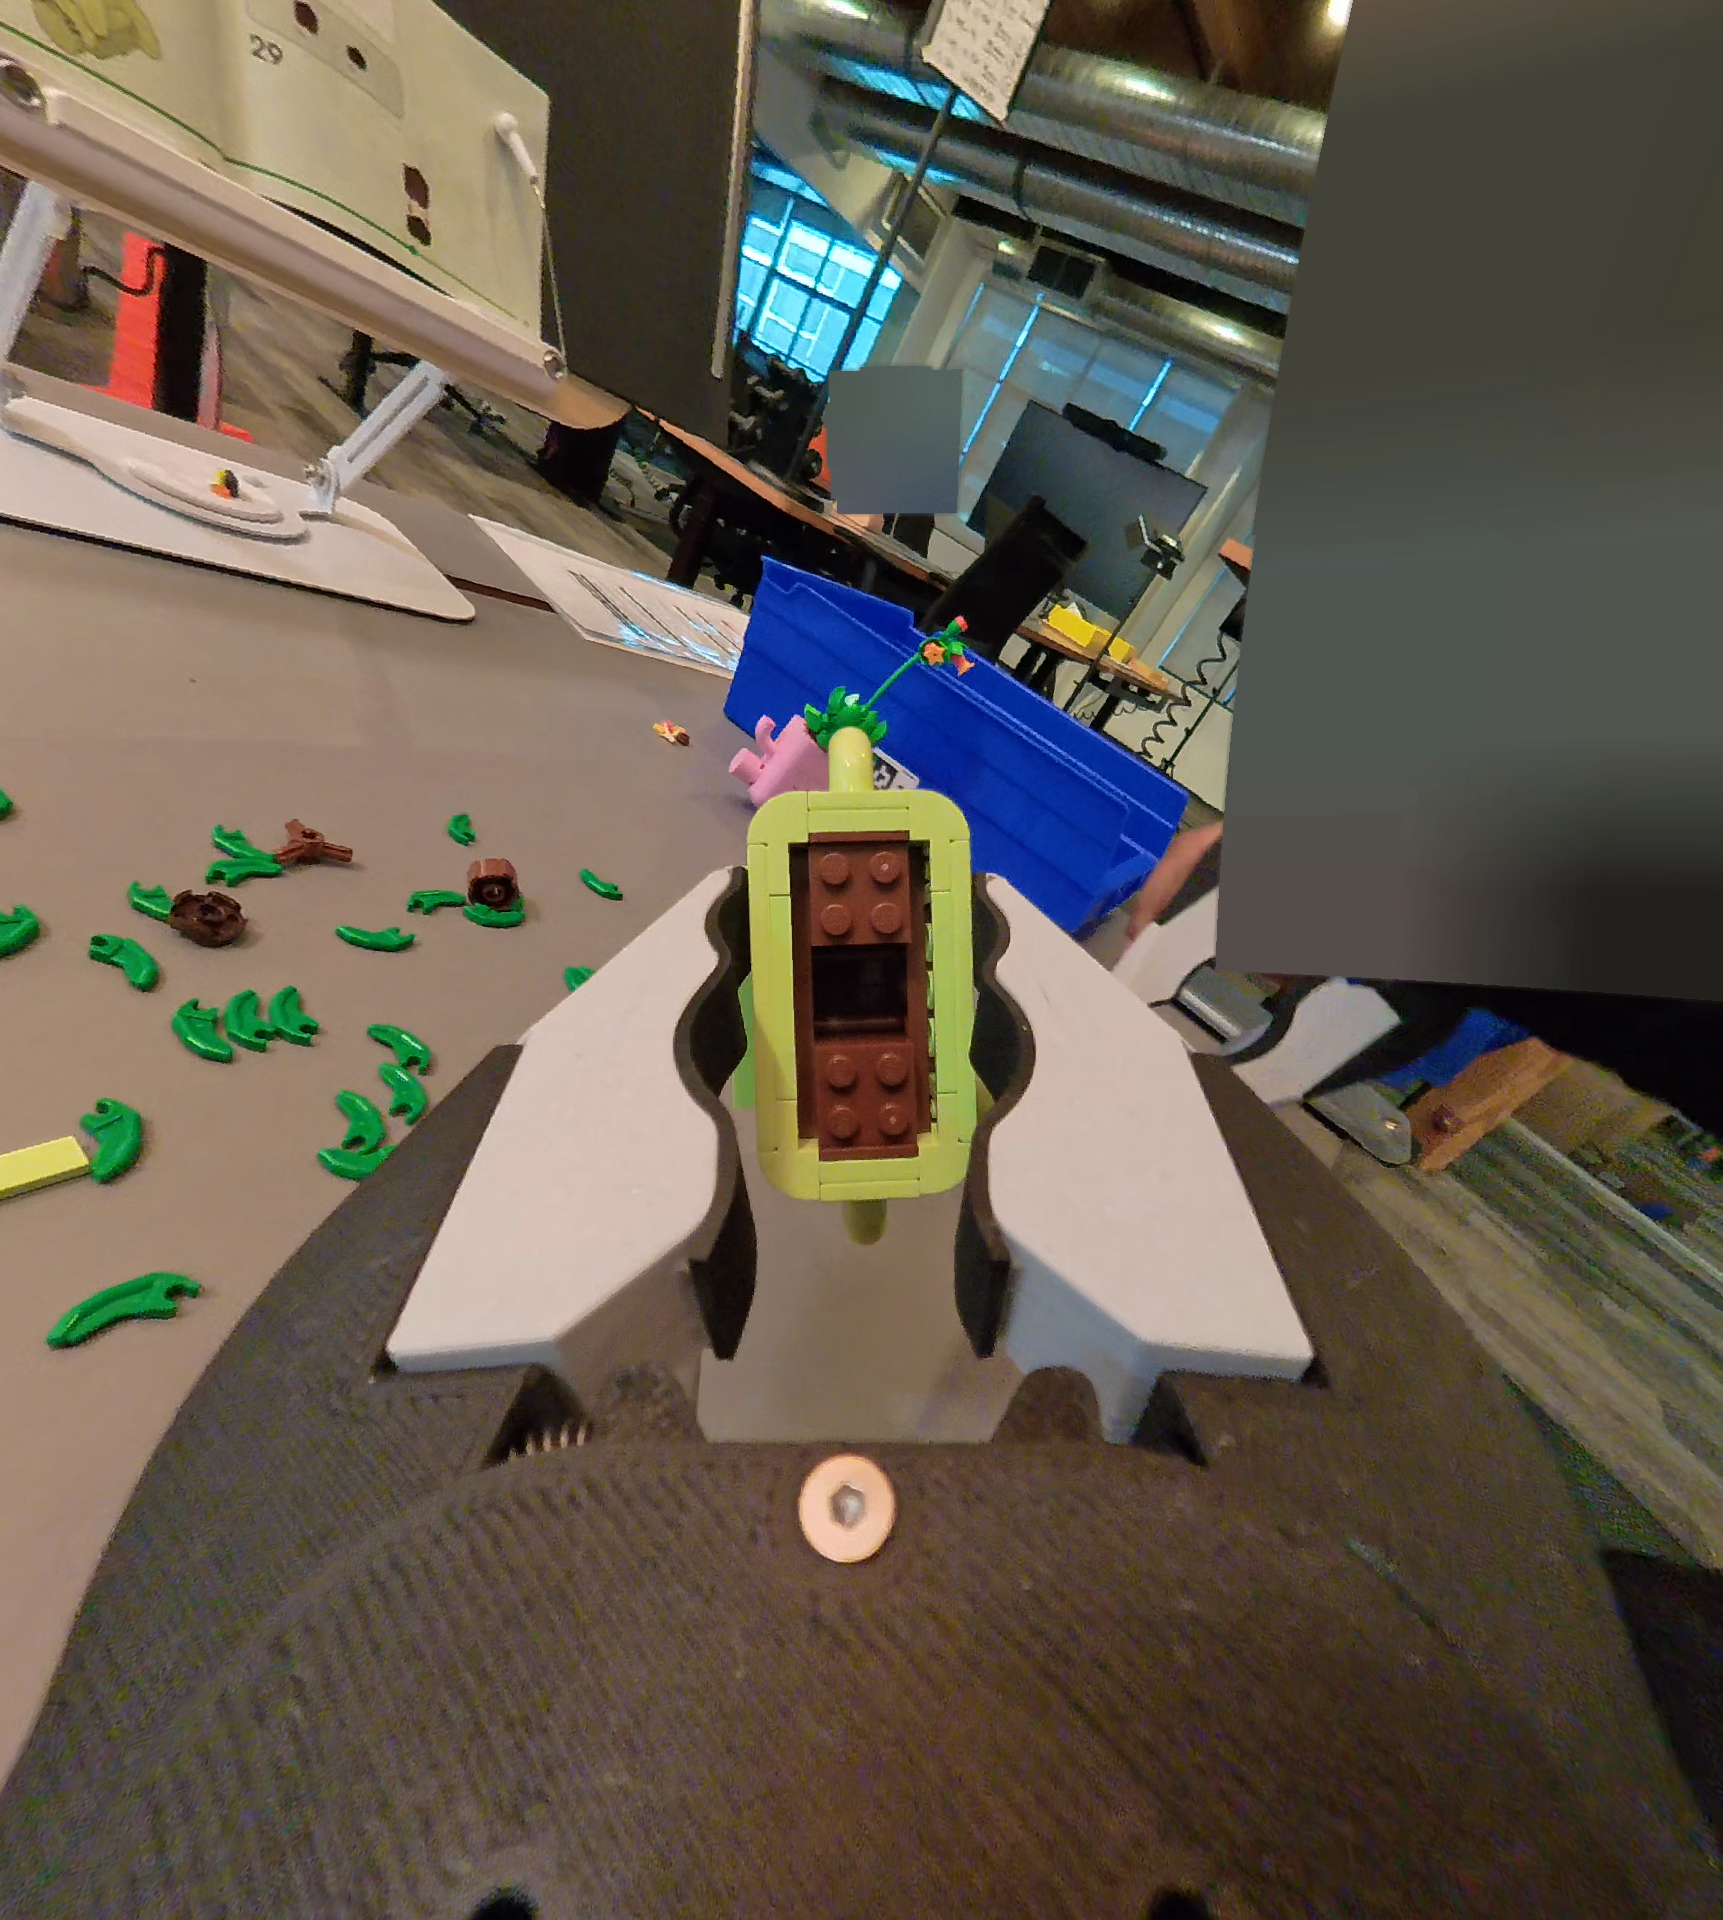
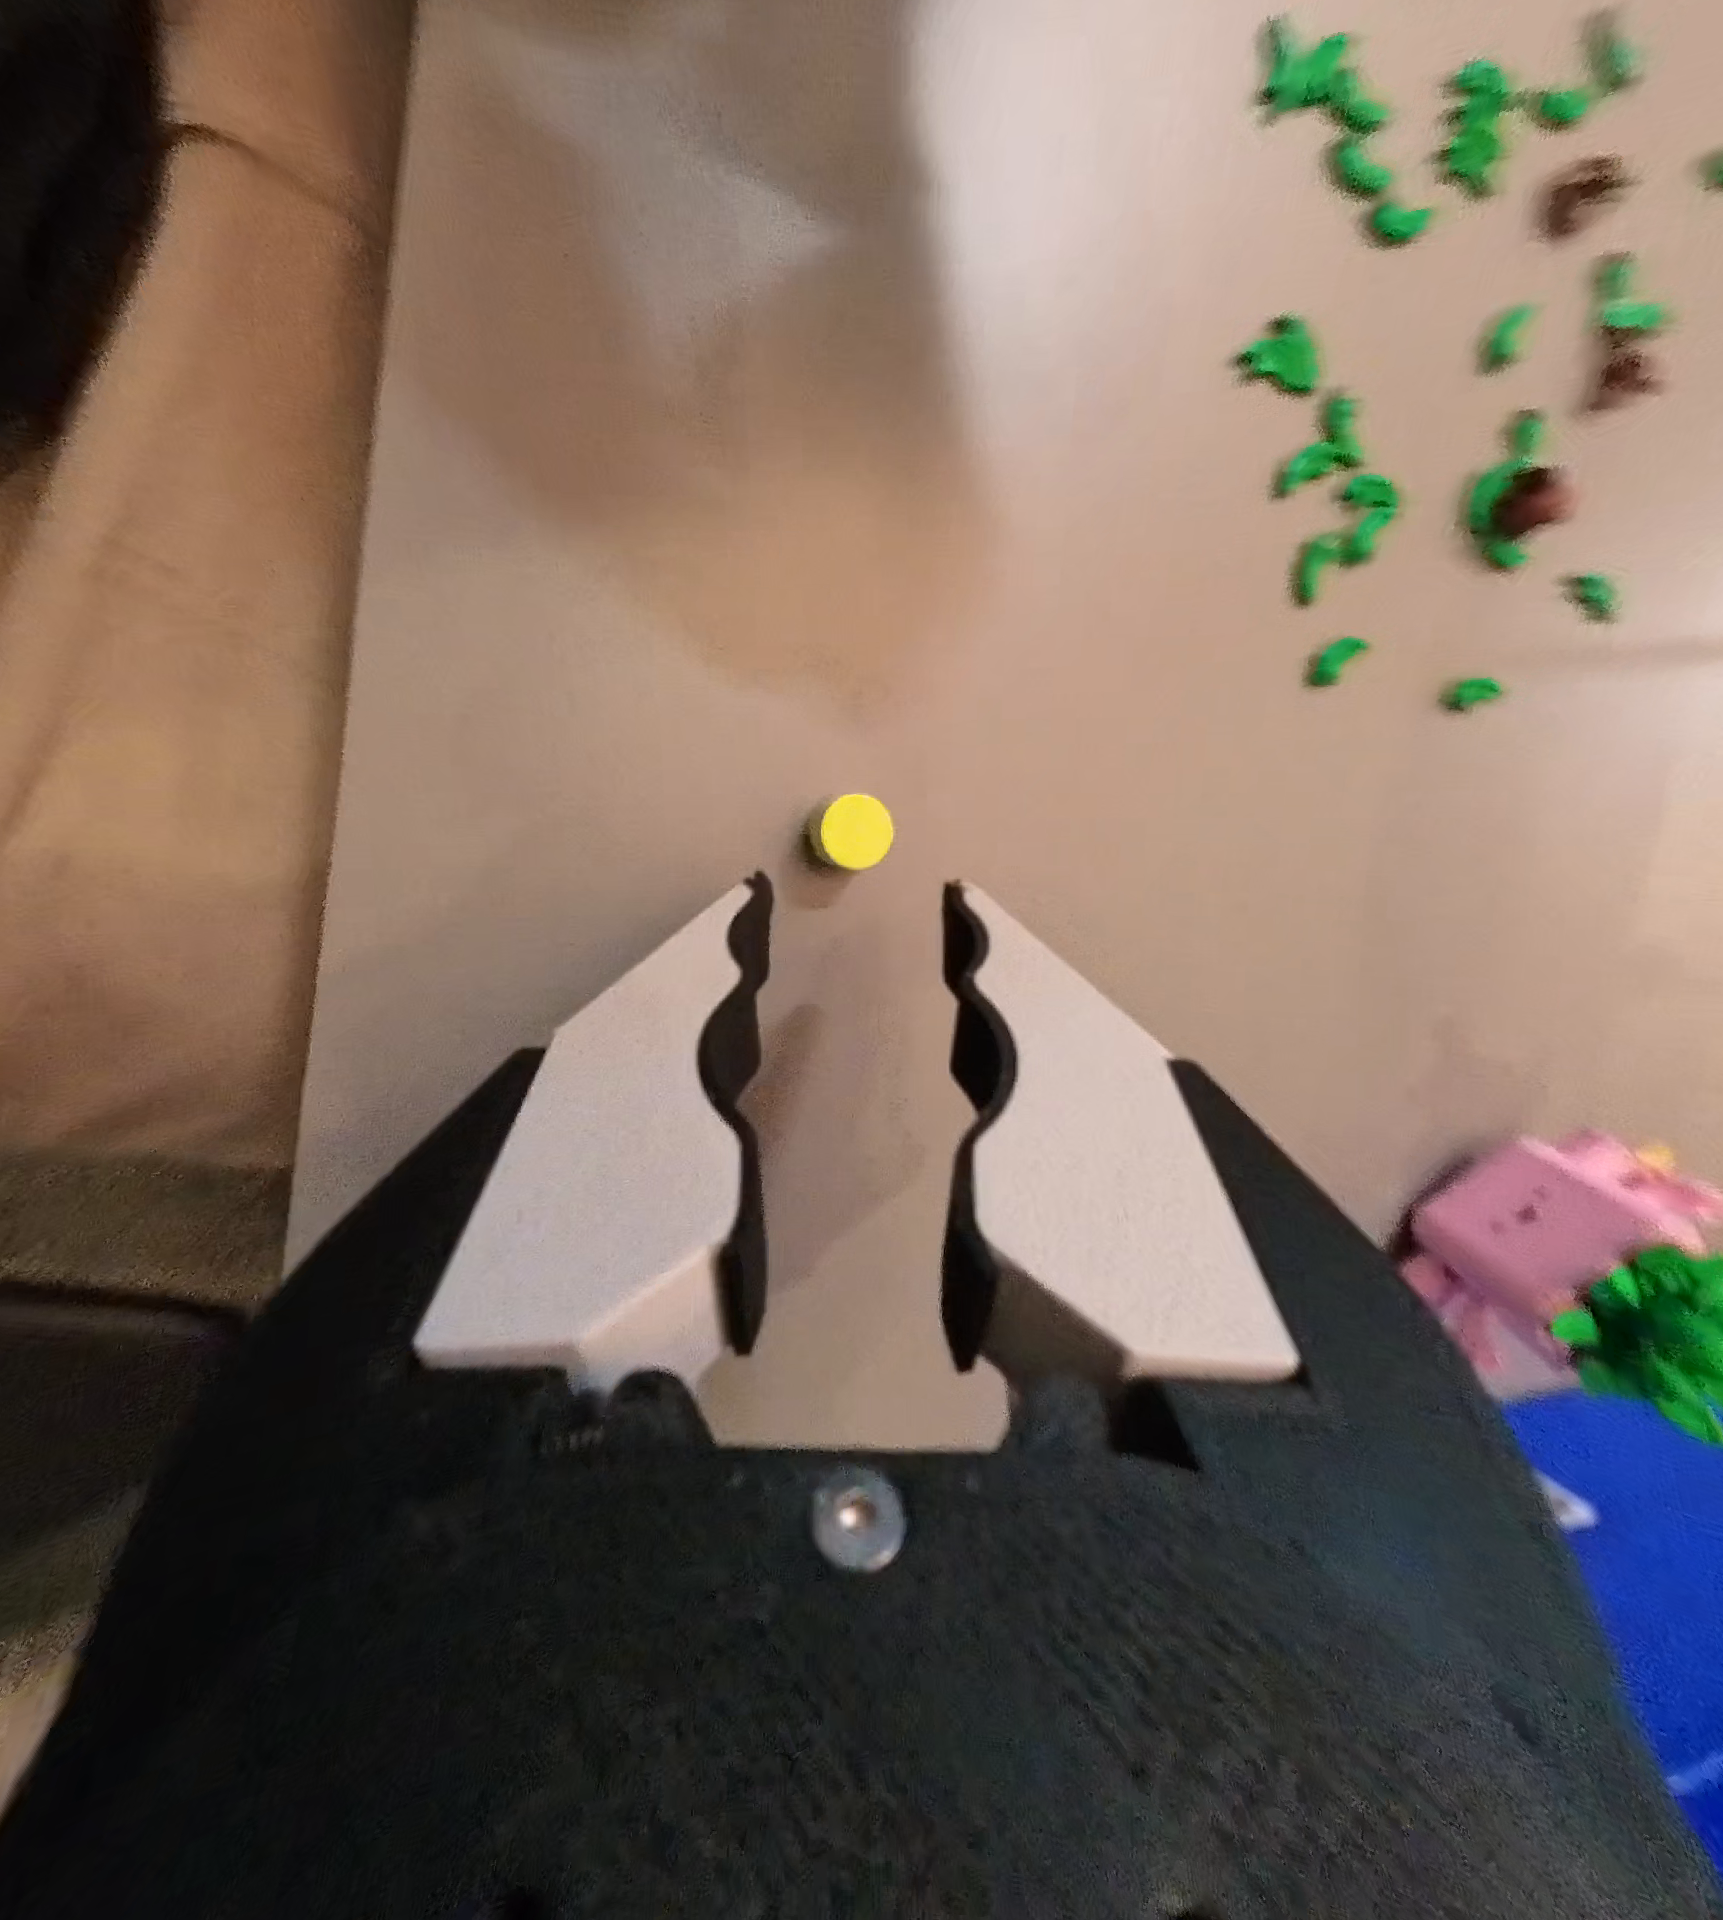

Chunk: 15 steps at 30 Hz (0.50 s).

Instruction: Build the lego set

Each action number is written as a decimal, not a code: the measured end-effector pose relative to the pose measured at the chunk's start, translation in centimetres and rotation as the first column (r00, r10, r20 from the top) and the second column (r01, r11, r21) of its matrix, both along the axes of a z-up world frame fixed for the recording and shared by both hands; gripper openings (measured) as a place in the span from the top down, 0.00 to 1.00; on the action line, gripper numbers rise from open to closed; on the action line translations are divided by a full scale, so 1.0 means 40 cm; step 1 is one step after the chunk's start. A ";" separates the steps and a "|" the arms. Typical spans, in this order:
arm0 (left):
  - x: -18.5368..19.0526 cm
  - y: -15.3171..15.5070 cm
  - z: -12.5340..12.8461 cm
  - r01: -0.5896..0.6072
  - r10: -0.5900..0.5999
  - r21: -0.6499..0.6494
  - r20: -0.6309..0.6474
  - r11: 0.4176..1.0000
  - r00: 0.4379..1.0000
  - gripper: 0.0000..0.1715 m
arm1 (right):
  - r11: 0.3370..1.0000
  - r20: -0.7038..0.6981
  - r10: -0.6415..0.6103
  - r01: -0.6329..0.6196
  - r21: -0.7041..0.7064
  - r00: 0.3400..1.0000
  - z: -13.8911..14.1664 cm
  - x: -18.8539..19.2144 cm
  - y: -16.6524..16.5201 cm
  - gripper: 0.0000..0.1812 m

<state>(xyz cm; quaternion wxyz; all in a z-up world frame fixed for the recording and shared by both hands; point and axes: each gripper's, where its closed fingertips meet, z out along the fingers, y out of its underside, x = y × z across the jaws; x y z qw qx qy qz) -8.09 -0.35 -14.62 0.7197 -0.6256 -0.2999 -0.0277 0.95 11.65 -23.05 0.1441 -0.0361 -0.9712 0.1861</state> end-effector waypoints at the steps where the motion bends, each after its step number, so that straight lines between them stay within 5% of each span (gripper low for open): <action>1: 0.002 0.003 -0.002 0.005 -0.005 -0.005 -0.001 1.000 1.000 0.77 | 0.999 0.048 0.037 -0.039 0.023 0.998 0.000 -0.002 -0.002 0.83; 8: 0.006 0.007 -0.023 0.027 -0.026 -0.026 0.026 0.999 0.999 0.77 | 0.946 0.265 0.234 -0.282 0.158 0.936 -0.048 -0.007 -0.021 0.85; 15: 0.005 0.000 -0.034 0.035 -0.034 -0.025 0.059 0.999 0.998 0.77 | 0.916 0.333 0.277 -0.352 0.191 0.901 -0.071 -0.004 -0.025 0.92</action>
